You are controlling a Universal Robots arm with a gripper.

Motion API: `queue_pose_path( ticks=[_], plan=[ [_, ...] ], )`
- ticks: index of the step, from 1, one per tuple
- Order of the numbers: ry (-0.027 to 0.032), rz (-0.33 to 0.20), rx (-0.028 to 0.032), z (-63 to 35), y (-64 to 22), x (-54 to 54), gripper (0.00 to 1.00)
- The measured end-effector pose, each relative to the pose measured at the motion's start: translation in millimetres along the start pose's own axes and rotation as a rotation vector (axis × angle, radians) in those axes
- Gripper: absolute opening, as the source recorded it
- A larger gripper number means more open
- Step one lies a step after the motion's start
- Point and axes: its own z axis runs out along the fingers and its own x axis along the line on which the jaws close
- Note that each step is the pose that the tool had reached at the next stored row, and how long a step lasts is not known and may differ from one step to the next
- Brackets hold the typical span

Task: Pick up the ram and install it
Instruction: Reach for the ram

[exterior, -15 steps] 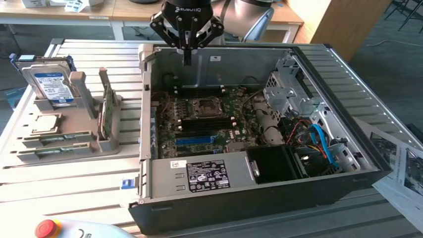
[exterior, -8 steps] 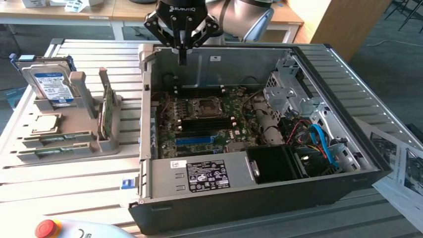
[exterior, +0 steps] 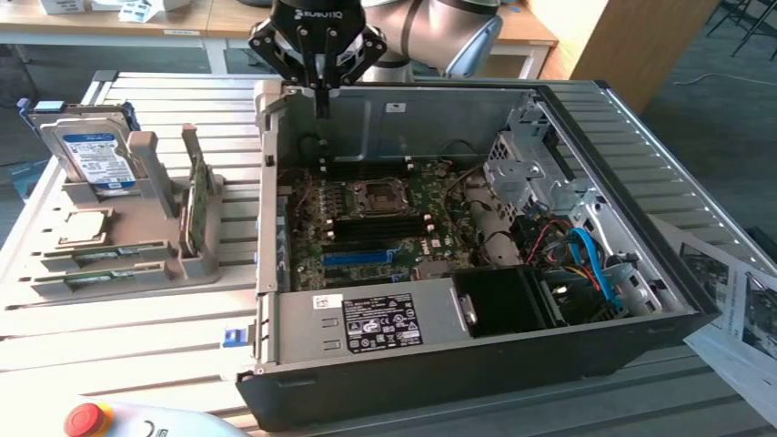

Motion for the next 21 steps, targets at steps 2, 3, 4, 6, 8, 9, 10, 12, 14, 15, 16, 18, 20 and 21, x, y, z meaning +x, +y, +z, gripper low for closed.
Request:
queue_pose_path(
  ticks=[2, 3, 4, 6, 8, 9, 10, 12, 14, 15, 16, 18, 20, 21],
  plan=[
    [-0.0004, 0.000, -0.0001, 0.0, 0.6, 3.5, 0.11],
    [-0.0004, 0.000, -0.0001, 0.0, 0.8, 5.1, 0.11],
    [-0.0005, 0.000, -0.0001, -0.1, 1.1, 6.5, 0.11],
    [-0.0005, 0.000, 0.0000, -0.1, 1.7, 9.2, 0.11],
    [-0.0007, 0.000, 0.0000, -0.2, 2.5, 12.2, 0.11],
    [-0.0010, 0.000, 0.0000, -0.2, 2.9, 13.9, 0.11],
    [-0.0016, 0.000, -0.0001, -0.2, 3.1, 15.5, 0.11],
    [-0.0029, 0.000, -0.0002, -0.3, 3.8, 18.7, 0.11],
    [-0.0041, 0.000, -0.0003, -0.3, 4.5, 21.7, 0.11],
    [-0.0046, 0.000, -0.0004, -0.3, 4.8, 23.3, 0.11],
    [-0.0052, -0.001, -0.0004, -0.4, 5.1, 24.9, 0.11],
    [-0.0069, 0.000, -0.0005, -0.4, 5.8, 28.6, 0.11],
    [-0.0091, -0.001, -0.0007, -0.5, 6.1, 32.3, 0.11],
    [-0.0104, -0.001, -0.0008, -0.5, 6.2, 34.2, 0.11]
  ],
)
